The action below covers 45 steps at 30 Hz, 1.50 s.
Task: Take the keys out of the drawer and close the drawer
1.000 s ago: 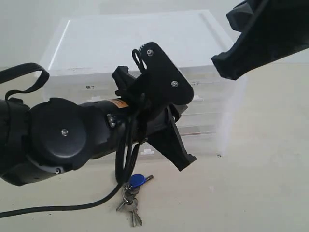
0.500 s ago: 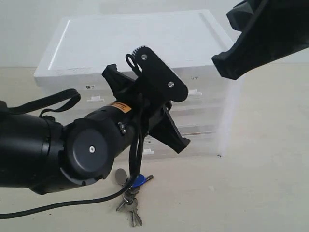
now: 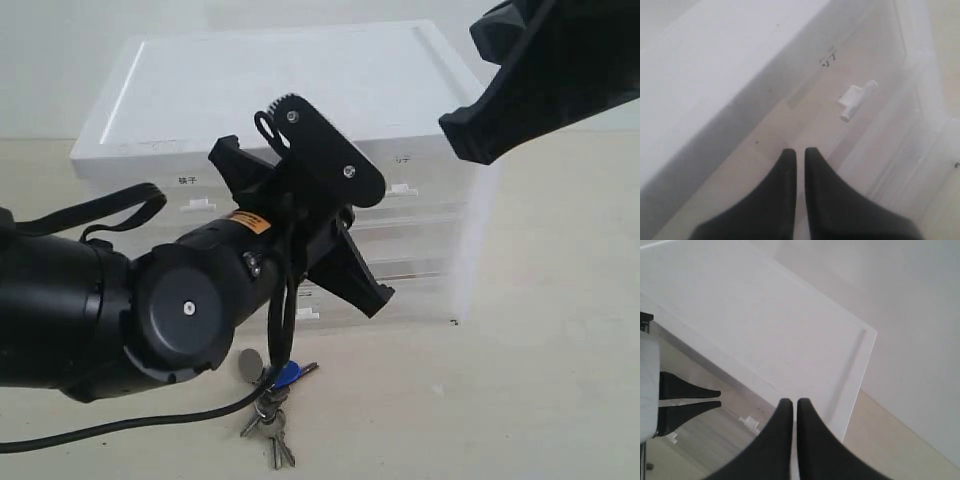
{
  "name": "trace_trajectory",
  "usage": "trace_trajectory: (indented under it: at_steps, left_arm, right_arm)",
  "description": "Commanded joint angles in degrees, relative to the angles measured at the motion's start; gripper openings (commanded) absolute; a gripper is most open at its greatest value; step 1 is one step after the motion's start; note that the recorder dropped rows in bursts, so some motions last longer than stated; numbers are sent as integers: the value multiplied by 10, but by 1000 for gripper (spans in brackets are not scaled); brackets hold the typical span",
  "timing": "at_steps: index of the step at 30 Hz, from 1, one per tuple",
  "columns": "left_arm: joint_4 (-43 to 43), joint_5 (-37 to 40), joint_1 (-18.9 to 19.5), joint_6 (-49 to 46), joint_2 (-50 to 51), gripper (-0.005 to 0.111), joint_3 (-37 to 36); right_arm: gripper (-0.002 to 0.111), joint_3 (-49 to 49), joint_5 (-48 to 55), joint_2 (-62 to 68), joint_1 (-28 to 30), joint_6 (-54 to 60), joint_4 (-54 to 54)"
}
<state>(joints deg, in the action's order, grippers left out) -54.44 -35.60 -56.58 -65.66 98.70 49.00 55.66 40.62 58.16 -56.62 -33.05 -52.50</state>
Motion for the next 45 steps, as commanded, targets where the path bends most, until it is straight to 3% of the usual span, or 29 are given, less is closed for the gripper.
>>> trace_trajectory:
  at_steps: [1, 7, 13, 19, 26, 29, 38, 45]
  left_arm:
    - [-3, 14, -5, 6, -16, 5, -14]
    - [25, -2, -20, 10, -40, 5, -54]
    - [87, -2, -20, 87, -23, 5, -72]
    - [160, -103, -16, 182, 9, 5, -72]
    - [159, -88, 37, 217, 31, 5, -58]
    - [164, -72, 41, 226, 31, 5, -59]
    - [181, -66, -11, 218, 7, 5, -84]
    - [181, -87, -67, 211, -105, 5, -157]
  right_arm:
    - [0, -3, 0, -3, 1, 1, -7]
    - [0, -3, 3, -3, 1, 1, -7]
    - [0, -3, 4, -3, 1, 1, -6]
    - [0, -3, 6, -3, 1, 1, -6]
    - [0, -3, 6, -3, 1, 1, -7]
    - [0, -3, 6, -3, 1, 1, -7]
    - [0, -3, 8, -3, 1, 1, -7]
    - [0, -3, 9, -31, 1, 2, -5]
